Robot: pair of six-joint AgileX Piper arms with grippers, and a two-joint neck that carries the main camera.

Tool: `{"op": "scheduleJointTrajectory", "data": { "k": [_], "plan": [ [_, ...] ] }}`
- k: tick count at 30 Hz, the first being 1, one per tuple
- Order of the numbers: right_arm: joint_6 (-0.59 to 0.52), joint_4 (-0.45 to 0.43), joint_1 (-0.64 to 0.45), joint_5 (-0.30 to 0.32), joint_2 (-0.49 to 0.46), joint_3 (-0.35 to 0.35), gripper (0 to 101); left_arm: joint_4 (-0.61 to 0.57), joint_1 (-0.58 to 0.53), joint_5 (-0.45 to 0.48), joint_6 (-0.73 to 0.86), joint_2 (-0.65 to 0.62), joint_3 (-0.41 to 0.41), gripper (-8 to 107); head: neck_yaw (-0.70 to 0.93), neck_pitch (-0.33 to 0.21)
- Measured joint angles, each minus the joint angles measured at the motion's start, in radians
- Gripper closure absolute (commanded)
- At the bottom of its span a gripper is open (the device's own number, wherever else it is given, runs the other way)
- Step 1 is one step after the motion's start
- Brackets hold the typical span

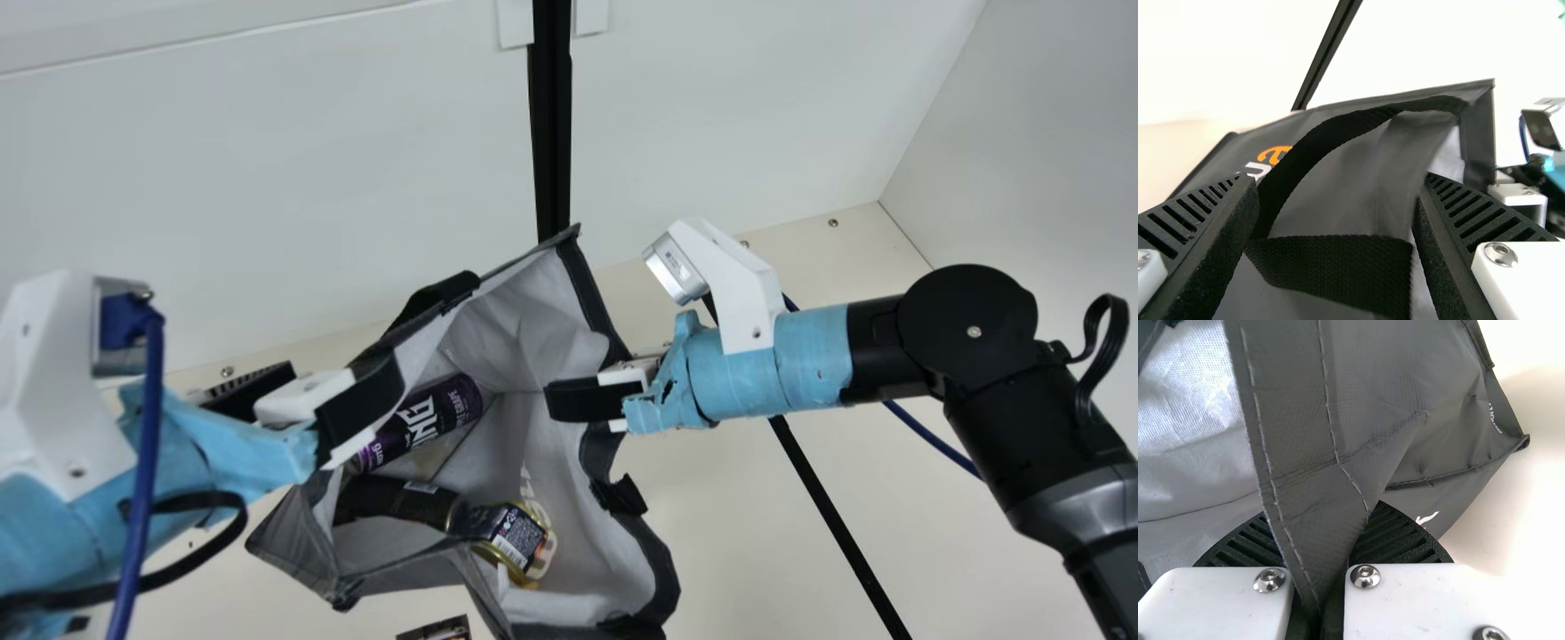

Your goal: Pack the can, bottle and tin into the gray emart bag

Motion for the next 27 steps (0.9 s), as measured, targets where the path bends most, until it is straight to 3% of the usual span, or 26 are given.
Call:
{"op": "scheduleJointTrajectory", "data": {
  "k": [14, 27],
  "plan": [
    [0.0, 0.0, 0.0, 0.0, 0.0, 0.0, 101, 0.106, 0.043, 0.007, -0.093, -0.139, 0.084, 9, 0.002, 0.0],
    [0.0, -0.002, 0.0, 0.0, 0.0, 0.0, 101, 0.284, 0.074, 0.067, -0.236, -0.293, 0.198, 9, 0.0, 0.0]
  ]
}}
